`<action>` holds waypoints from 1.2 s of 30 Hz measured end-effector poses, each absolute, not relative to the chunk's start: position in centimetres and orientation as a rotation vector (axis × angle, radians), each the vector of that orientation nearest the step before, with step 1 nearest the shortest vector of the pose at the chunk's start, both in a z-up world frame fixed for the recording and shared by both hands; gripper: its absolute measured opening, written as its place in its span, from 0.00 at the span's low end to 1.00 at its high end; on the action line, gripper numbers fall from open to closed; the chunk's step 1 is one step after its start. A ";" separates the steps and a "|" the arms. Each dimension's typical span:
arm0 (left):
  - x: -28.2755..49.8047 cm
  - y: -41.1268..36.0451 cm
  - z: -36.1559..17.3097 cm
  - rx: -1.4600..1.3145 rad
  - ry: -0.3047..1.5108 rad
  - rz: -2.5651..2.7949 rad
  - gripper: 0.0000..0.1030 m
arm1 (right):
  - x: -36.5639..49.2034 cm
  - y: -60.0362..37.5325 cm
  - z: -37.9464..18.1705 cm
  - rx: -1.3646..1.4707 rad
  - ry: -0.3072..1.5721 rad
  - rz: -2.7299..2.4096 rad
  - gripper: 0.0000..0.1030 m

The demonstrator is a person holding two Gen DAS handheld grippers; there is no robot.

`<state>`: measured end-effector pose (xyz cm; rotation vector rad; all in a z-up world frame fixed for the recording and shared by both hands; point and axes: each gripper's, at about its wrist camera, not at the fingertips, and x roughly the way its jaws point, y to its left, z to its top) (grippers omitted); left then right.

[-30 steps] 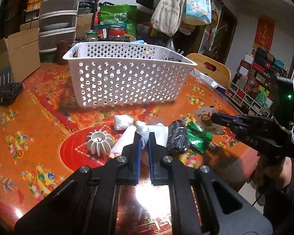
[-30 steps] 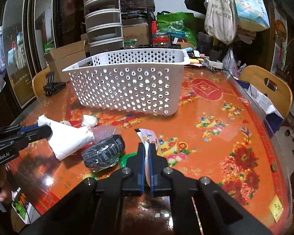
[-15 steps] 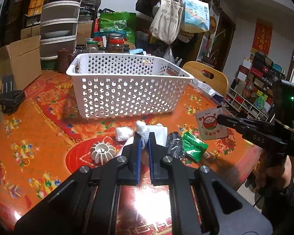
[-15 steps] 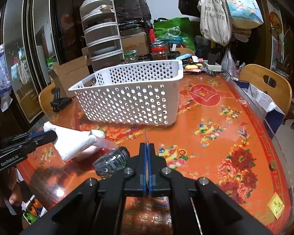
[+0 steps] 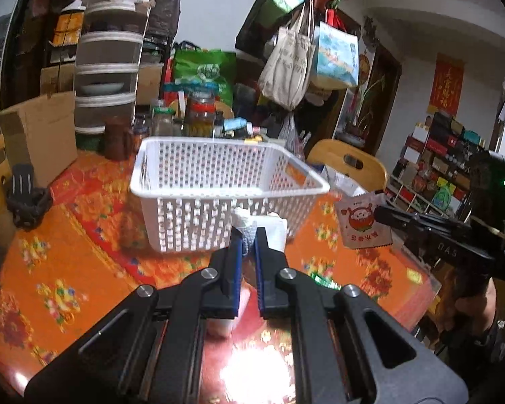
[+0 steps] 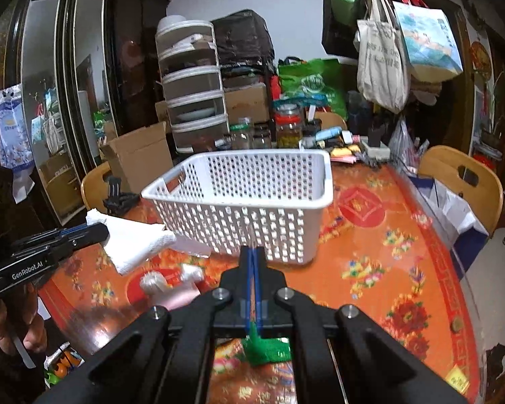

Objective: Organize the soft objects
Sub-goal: 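Lift the white cloth with the left tool while the right tool lifts the snack bag toward the basket, then open the left tool over the basket while the right tool releases the snack bag inside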

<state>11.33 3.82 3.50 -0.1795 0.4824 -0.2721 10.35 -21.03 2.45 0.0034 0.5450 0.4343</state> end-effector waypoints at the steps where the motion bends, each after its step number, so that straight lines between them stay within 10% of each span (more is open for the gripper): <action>1: 11.5 4.1 4.2 -0.184 0.472 -0.274 0.06 | 10.5 -20.8 3.0 0.003 0.538 0.437 0.00; 16: 21.9 6.9 11.8 -0.219 0.486 -0.246 0.06 | 20.6 -17.6 9.3 -0.020 0.541 0.426 0.00; 36: 39.3 5.2 0.9 -0.180 0.854 -0.109 0.06 | 34.2 -12.2 -1.5 -0.150 0.919 0.365 0.01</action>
